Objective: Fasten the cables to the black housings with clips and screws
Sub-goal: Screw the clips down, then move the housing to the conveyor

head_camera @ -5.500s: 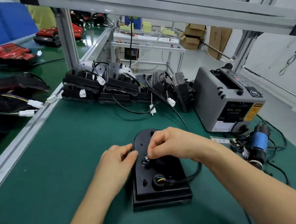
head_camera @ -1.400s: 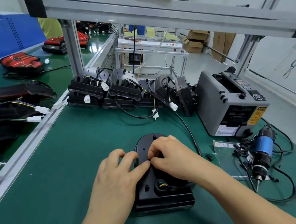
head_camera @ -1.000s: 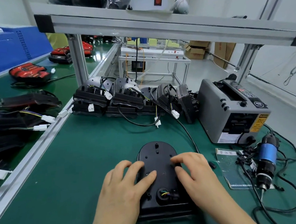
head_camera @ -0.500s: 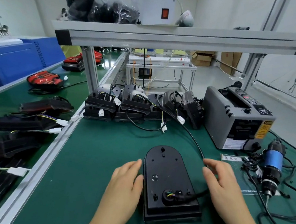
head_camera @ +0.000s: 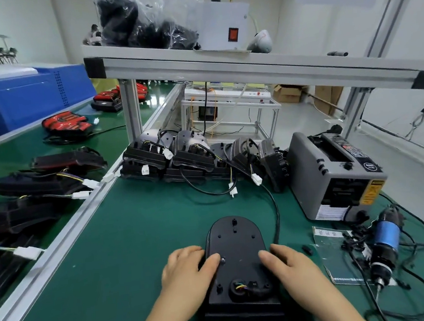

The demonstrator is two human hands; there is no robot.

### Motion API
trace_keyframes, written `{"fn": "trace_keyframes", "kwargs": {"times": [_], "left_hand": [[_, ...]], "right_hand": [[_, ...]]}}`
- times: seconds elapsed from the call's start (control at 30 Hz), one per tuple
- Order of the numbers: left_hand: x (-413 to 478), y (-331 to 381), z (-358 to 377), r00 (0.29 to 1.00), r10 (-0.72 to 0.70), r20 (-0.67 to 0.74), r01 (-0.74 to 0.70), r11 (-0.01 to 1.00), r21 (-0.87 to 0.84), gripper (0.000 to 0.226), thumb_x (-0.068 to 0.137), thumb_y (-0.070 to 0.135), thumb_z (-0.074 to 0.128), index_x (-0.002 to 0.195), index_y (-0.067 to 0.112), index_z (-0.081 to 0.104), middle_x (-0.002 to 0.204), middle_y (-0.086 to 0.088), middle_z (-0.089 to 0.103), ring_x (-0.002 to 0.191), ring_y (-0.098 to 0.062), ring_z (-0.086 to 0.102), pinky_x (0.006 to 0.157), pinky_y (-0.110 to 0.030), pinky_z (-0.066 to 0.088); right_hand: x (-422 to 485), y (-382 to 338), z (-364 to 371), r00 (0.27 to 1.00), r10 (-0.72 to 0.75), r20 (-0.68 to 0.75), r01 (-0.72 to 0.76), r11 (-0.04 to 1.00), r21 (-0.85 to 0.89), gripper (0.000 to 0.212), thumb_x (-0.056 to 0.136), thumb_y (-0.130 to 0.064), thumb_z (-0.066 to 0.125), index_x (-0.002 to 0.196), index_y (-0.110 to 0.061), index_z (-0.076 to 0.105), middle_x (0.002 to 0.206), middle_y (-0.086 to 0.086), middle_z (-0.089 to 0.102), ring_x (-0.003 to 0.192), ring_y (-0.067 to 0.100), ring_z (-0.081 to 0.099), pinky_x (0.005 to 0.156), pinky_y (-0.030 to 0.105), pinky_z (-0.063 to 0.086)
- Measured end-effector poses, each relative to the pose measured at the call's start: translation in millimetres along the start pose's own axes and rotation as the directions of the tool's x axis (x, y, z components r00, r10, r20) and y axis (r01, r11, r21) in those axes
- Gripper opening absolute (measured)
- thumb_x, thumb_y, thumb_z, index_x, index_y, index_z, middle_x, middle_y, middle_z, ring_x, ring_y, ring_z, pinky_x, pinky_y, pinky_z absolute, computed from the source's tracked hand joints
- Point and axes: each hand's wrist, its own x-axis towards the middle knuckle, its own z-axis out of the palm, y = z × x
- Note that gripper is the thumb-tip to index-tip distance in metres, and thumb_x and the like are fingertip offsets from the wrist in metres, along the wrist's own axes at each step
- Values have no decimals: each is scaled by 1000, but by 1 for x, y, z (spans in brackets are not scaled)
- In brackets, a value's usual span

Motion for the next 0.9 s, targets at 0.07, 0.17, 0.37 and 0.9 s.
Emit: {"fn": "trace_keyframes", "kwargs": {"times": [0.07, 0.17, 0.37, 0.9], "left_hand": [[-5, 4, 3, 997, -20, -69, 11, 991, -131, 47, 96, 48, 39, 134, 21, 48, 140, 11, 41, 133, -7, 21, 110, -27, 17], [-12, 12, 7, 981, -73, -179, -2, 923, -384, 38, 96, 38, 45, 130, 21, 49, 134, 10, 44, 125, -5, 32, 102, -21, 24], [-29, 32, 9, 977, -102, -189, -62, 708, -703, 19, 92, 38, 50, 107, 37, 60, 112, 22, 58, 105, 2, 55, 91, -27, 43], [125, 58, 16, 773, 633, 42, -622, 742, 251, 51, 96, 30, 47, 144, 37, 31, 156, 11, 11, 144, -9, 8, 112, -25, 9]], "right_hand": [[1, -4, 5, 1000, -1, -1, 1, 998, 55, 75, 81, -65, 51, 142, -23, 40, 145, -7, 44, 132, 11, 41, 106, 28, 33], [1, -7, 11, 1000, 20, -13, -17, 980, 196, 83, 76, -65, 58, 144, -23, 36, 144, -7, 44, 128, 10, 43, 102, 26, 33], [-1, -15, 6, 986, 2, 170, -115, 742, 660, 69, 58, -54, 77, 115, -17, 62, 103, 0, 73, 93, 17, 70, 87, 38, 54], [-53, -49, -40, 883, -396, 251, 21, 568, 822, 49, 58, -31, 77, 105, -18, 71, 110, 12, 70, 96, 27, 68, 76, 30, 55]]}}
